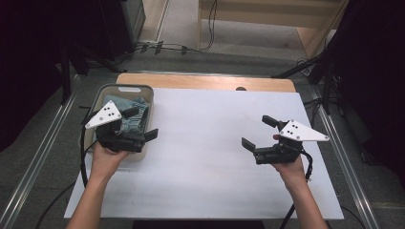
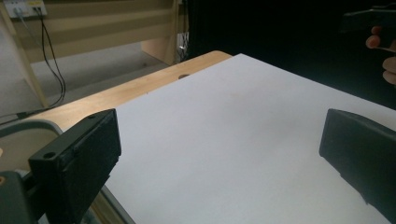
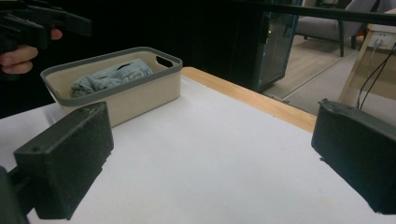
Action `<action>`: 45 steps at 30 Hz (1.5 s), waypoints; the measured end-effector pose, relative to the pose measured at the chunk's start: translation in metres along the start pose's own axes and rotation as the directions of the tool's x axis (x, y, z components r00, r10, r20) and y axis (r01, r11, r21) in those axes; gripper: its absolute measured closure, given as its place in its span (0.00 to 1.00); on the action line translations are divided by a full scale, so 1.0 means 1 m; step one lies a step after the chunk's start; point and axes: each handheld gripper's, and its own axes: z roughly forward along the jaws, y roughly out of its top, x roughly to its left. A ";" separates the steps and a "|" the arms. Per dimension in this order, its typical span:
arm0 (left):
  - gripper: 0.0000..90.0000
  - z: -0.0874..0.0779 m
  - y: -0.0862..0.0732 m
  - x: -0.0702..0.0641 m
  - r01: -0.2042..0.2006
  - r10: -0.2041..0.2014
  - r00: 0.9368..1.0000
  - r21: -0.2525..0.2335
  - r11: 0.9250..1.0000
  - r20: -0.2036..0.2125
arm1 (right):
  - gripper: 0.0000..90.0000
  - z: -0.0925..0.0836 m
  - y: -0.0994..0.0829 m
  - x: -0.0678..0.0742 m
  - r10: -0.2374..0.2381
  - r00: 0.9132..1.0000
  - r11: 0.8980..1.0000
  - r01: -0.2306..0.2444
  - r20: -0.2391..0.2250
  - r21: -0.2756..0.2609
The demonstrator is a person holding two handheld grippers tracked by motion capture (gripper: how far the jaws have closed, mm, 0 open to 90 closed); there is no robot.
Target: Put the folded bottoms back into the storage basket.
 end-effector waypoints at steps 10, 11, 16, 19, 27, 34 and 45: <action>0.00 -0.006 -0.011 -0.003 0.020 -0.019 0.999 0.015 1.000 -0.041 | 0.00 -0.023 -0.014 -0.007 0.010 0.999 1.000 -0.011 0.047 0.011; 0.00 -0.006 -0.012 -0.003 0.022 -0.022 0.999 0.013 1.000 -0.046 | 0.00 -0.023 -0.014 -0.007 0.010 0.999 1.000 -0.011 0.047 0.011; 0.00 -0.008 -0.015 -0.008 0.021 -0.020 0.997 0.003 1.000 -0.070 | 0.00 -0.028 -0.020 -0.009 0.014 0.998 1.000 -0.015 0.064 0.015; 0.00 -0.009 -0.017 -0.008 0.023 -0.023 0.997 0.001 1.000 -0.073 | 0.00 -0.029 -0.021 -0.010 0.017 0.997 1.000 -0.018 0.069 0.013; 0.00 -0.013 -0.024 -0.010 0.029 -0.029 0.997 0.000 1.000 -0.073 | 0.00 -0.032 -0.027 -0.011 0.014 0.996 1.000 -0.016 0.085 0.023; 0.00 -0.018 -0.024 -0.012 0.026 -0.027 0.997 -0.021 0.999 -0.073 | 0.00 -0.035 -0.032 -0.011 0.013 0.997 1.000 -0.015 0.082 0.026; 0.00 -0.016 -0.029 -0.014 0.024 -0.025 0.997 -0.009 1.000 -0.069 | 0.00 -0.041 -0.036 -0.013 0.016 0.996 1.000 -0.018 0.087 0.021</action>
